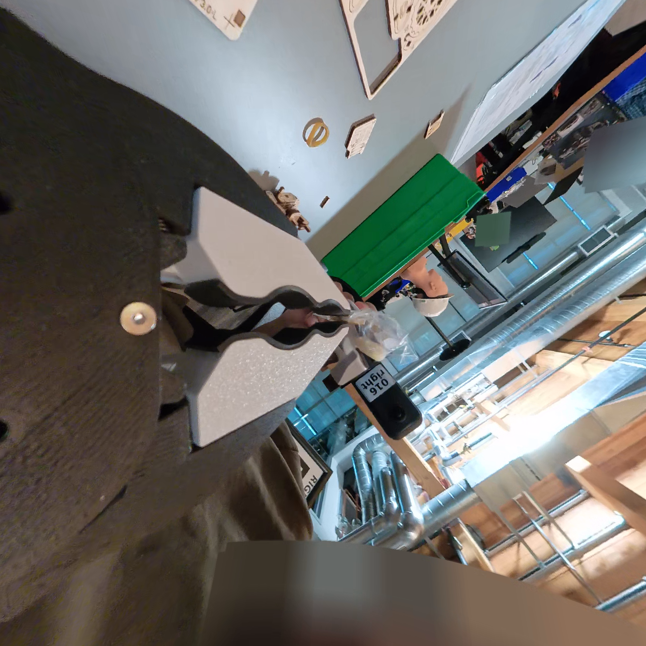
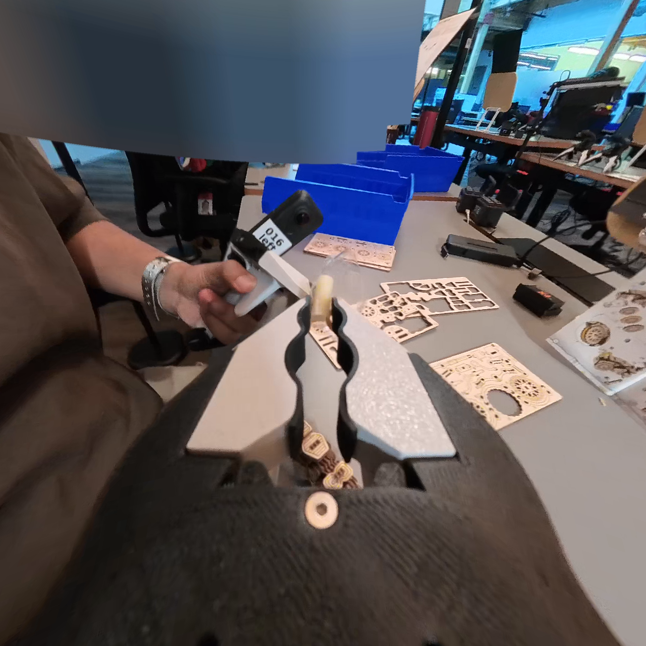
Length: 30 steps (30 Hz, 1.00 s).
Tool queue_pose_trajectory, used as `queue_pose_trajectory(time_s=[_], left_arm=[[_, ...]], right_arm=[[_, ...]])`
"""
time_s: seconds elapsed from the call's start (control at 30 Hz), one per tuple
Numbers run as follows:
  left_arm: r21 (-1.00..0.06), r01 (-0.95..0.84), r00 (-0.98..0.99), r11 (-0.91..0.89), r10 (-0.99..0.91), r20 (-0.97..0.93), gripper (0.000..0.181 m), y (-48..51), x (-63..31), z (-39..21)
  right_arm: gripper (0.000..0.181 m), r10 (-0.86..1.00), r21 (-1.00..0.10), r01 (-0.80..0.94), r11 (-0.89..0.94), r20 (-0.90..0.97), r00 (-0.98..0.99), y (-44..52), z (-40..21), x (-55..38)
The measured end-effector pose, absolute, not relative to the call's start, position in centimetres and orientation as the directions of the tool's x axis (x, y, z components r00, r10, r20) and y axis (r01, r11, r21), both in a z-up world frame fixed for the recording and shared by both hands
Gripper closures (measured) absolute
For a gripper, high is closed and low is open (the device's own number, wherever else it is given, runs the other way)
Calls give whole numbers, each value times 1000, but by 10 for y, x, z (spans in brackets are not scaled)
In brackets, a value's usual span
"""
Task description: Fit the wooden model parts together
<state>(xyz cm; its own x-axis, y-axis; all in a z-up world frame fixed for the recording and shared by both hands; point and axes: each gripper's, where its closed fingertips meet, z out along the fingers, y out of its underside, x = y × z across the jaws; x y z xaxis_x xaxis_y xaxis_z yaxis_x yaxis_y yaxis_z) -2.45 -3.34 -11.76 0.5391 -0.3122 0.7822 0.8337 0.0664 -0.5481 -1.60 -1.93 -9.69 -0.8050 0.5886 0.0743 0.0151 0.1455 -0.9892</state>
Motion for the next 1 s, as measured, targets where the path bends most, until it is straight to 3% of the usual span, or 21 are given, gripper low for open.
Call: queue_pose_trajectory(time_s=[0.17,0.4,0.5,0.63,0.77,0.9,1.0], left_arm=[[-504,859,508,87,-256,822,181,-32,-36,-127],[-435,898,439,59,-107,892,181,-6,-63,-142],[-450,890,448,-76,-52,893,181,34,-66,-142],[-478,779,529,-406,15,849,181,105,-47,-166],[-433,673,586,-599,75,807,180,153,-32,-198],[-467,608,678,-642,113,726,140,172,-35,-211],[-550,582,749,-599,130,650,118,172,-50,-201]], right_arm=[[172,616,-997,79,-19,-74,-784,6,-84,-23],[172,778,-991,120,-63,-124,-616,90,-88,-18],[173,839,-988,143,-55,-123,-530,122,-97,-7],[172,877,-983,182,-17,-102,-469,141,-110,7],[172,895,-969,242,47,-67,-441,149,-127,15],[172,898,-955,292,53,-82,-431,155,-142,19],[172,898,-952,307,19,-119,-423,159,-146,23]])
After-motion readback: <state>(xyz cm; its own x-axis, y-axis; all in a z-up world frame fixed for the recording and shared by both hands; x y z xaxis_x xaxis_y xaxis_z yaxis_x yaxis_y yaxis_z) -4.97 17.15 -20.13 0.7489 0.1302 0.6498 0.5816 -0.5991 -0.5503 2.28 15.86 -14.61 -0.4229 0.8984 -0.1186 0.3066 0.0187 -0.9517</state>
